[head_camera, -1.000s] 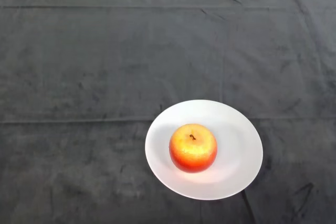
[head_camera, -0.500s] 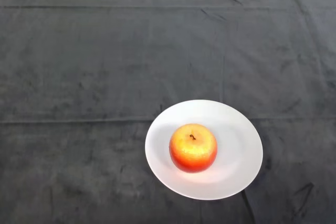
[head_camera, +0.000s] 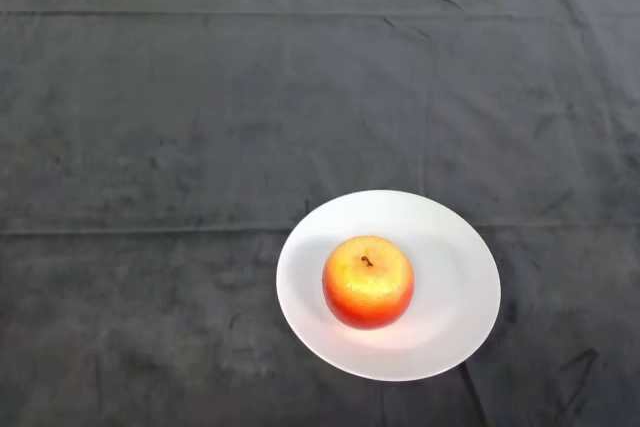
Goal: Move the apple to the plate
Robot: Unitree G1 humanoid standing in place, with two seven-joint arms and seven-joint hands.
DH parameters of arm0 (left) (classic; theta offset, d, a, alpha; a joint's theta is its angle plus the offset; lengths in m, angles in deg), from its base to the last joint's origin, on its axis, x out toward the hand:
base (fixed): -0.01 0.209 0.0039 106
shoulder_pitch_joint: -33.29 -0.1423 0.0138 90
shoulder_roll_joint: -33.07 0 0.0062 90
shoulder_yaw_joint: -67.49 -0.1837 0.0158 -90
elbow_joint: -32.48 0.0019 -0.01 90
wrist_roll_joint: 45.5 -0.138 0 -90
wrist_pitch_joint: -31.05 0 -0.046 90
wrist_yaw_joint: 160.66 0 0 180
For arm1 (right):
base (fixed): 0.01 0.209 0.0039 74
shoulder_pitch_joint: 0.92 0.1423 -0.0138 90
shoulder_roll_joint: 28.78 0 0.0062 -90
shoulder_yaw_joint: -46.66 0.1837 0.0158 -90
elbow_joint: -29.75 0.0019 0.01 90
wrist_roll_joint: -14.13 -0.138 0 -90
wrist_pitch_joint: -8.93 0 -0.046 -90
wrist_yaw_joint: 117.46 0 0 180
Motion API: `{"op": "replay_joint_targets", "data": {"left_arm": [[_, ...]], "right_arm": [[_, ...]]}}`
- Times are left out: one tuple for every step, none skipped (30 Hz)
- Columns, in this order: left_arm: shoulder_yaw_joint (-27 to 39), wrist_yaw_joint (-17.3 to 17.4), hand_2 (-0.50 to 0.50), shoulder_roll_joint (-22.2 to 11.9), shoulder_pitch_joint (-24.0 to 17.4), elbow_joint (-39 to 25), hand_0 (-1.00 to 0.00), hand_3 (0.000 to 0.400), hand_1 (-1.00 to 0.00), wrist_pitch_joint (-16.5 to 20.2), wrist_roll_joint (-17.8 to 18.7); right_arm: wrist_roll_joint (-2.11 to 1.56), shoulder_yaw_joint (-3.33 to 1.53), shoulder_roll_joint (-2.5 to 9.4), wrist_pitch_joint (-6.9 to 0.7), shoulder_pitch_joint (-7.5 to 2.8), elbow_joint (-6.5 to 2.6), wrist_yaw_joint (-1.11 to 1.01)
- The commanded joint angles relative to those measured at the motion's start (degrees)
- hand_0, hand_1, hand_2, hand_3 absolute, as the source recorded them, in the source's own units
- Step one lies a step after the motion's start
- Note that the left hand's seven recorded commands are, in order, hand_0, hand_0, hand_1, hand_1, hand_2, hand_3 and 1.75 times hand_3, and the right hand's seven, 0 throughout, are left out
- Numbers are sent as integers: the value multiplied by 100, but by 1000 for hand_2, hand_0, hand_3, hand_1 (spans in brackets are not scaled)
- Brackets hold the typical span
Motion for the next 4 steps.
{"op": "replay_joint_targets", "data": {"left_arm": [[162,-30,0,-297,168,190,0,0,0,44,-118],[163,-35,0,-292,173,188,0,0,0,43,-131],[164,-41,0,-285,179,186,0,0,0,41,-146],[162,-49,0,-277,185,185,0,0,0,37,-161]], "right_arm": [[-88,85,-139,22,91,-31,-39],[-88,85,-139,22,91,-31,-39],[-88,85,-139,22,91,-31,-39],[-88,85,-139,22,91,-31,-39]]}}
